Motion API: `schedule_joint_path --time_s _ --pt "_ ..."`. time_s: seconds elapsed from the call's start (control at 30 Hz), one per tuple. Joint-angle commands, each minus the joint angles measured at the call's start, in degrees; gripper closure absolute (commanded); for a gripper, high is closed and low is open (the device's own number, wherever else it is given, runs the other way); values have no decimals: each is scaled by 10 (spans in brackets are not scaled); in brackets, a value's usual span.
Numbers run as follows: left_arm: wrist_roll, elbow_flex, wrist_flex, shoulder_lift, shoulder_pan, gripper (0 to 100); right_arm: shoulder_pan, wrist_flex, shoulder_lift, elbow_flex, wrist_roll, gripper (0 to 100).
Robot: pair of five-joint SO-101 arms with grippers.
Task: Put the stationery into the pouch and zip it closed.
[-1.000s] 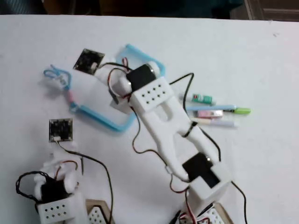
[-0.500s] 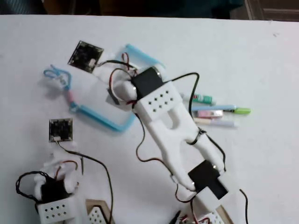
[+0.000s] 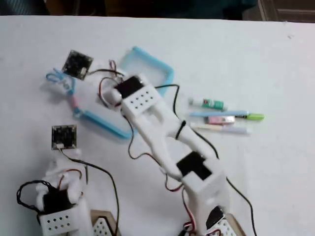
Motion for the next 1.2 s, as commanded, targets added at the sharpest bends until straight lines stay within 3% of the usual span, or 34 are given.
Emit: schedule_joint_path --time_s 0.0,0.73,1.0,1.17 --pt "1 -5 3 -4 -5 975 7 18 2 -6 -4 981" --pt "1 -5 3 -4 -5 975 11 436 -234 -2 0 981" --pt "1 -5 3 -4 -5 975 23 432 -430 193 0 979" --pt "1 -5 3 -4 -5 975 42 346 -586 392 0 978"
